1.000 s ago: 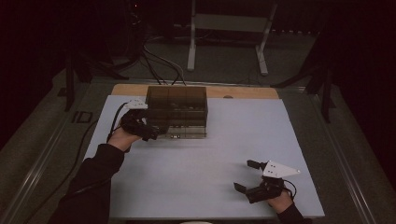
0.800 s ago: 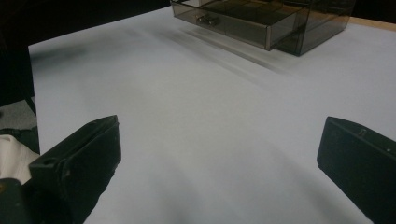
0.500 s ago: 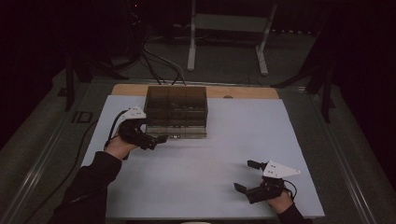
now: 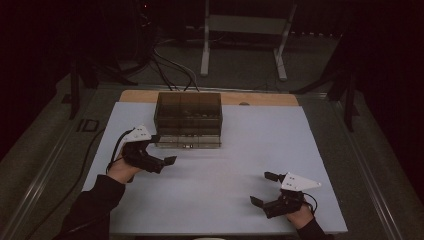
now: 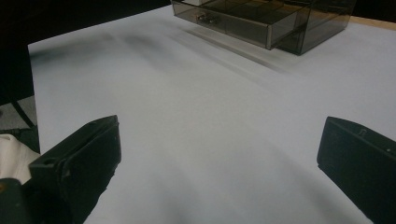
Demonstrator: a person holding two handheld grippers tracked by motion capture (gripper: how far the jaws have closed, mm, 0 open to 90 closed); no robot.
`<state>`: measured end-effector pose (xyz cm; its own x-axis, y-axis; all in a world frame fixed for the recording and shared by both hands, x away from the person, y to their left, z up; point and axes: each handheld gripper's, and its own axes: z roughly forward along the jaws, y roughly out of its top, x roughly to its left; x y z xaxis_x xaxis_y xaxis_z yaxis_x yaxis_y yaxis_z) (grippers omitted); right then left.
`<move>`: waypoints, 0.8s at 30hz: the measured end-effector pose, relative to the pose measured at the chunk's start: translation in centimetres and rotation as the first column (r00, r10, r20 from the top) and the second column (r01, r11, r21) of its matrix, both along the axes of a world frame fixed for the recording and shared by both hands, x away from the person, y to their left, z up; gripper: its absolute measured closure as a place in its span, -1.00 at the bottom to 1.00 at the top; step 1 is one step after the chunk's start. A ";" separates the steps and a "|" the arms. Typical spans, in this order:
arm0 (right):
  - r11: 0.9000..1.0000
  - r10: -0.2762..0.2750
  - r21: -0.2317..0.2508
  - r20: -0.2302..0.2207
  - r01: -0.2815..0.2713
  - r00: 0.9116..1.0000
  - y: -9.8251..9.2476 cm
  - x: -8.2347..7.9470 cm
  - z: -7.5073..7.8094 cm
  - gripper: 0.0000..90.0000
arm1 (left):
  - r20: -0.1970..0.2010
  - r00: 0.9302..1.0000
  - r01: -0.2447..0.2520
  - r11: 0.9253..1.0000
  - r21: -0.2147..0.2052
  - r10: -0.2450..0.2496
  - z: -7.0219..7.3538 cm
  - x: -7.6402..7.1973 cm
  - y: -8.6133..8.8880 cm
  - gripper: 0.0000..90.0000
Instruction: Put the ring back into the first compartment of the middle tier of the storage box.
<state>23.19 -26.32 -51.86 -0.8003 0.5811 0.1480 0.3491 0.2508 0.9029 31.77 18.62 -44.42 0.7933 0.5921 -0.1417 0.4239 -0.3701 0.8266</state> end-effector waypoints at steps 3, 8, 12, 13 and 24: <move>1.000 -0.001 0.001 -0.001 0.001 1.000 0.0 0.0 0.0 -1.00 | 0.001 1.000 0.001 1.000 0.004 -0.001 -0.6 -0.6 0.1 -0.98; 1.000 -0.001 0.002 -0.001 0.001 1.000 0.0 0.0 0.0 -1.00 | -0.006 1.000 0.004 1.000 0.000 -0.004 -1.6 -1.5 0.3 -0.98; 1.000 -0.002 0.001 -0.001 0.002 1.000 0.0 0.0 0.0 -1.00 | -0.004 1.000 0.014 1.000 -0.014 -0.014 -2.2 -2.4 0.6 -0.98; 1.000 -0.002 0.000 -0.001 0.002 1.000 0.0 0.0 0.0 -1.00 | 0.002 1.000 0.020 1.000 -0.021 -0.020 -2.4 -2.7 0.7 -0.98; 1.000 -0.003 -0.002 0.002 0.003 1.000 0.0 0.0 0.0 -1.00 | -0.039 0.998 0.051 0.999 -0.018 -0.052 -4.5 -4.7 1.4 -0.98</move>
